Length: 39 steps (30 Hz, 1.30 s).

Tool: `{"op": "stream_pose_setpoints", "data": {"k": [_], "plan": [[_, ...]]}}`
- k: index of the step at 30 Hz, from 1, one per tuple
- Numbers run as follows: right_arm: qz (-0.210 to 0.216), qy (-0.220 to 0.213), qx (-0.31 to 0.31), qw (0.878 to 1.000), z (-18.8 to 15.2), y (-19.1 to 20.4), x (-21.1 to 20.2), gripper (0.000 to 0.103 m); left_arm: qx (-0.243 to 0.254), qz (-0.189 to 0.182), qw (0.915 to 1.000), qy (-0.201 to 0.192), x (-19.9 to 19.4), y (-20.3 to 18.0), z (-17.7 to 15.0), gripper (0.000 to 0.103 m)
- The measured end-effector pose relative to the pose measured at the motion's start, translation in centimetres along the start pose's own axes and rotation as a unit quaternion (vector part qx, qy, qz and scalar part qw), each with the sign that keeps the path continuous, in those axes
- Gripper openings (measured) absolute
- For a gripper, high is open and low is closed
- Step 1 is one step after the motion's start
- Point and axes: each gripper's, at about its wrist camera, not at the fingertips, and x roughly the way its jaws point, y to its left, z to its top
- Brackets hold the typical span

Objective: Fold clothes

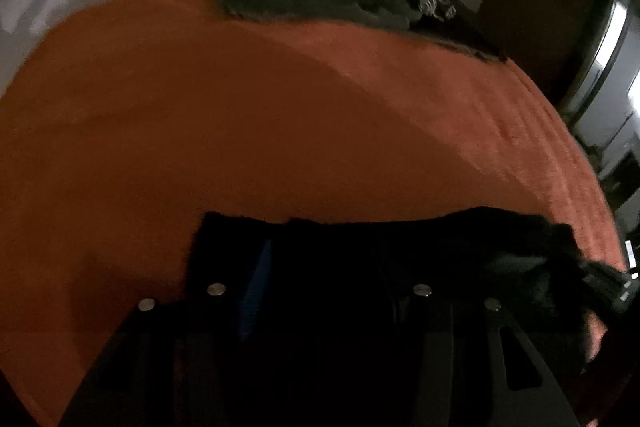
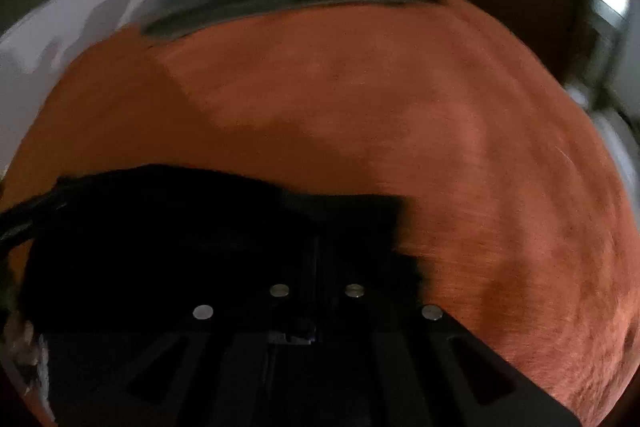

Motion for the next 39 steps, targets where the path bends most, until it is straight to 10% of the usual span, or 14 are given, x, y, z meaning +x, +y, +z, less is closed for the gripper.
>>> {"op": "stream_pose_setpoints", "data": {"k": [9,20,25,33,37,39], "plan": [[0.035,-0.072,-0.018,0.997,0.6,3.2,-6.0,0.001,-0.022,-0.007,0.9997,-0.005,-3.7,-1.4,0.1,0.059],[0.024,-0.047,-0.010,0.999,-1.3,1.8,-1.3,0.000,0.028,0.044,0.9978,-0.040,-2.1,-0.7,-1.7,0.063],[0.029,-0.039,0.032,0.998,-1.4,-0.6,-0.8,0.000,-0.061,-0.012,0.9981,-0.003,-0.5,3.2,-1.8,0.085],[0.069,-0.038,0.060,0.995,0.5,-2.5,-3.4,0.000,-0.021,-0.002,0.9998,-0.004,-4.4,2.9,-1.1,0.084],[0.128,-0.013,0.042,0.991,-0.5,-5.2,-8.6,0.005,0.011,-0.057,0.9981,0.020,-10.1,4.9,-2.5,0.085],[0.154,0.010,0.044,0.987,-1.9,-6.9,-9.9,0.024,-0.006,-0.099,0.9940,0.046,-11.8,7.3,-3.9,0.085]]}}
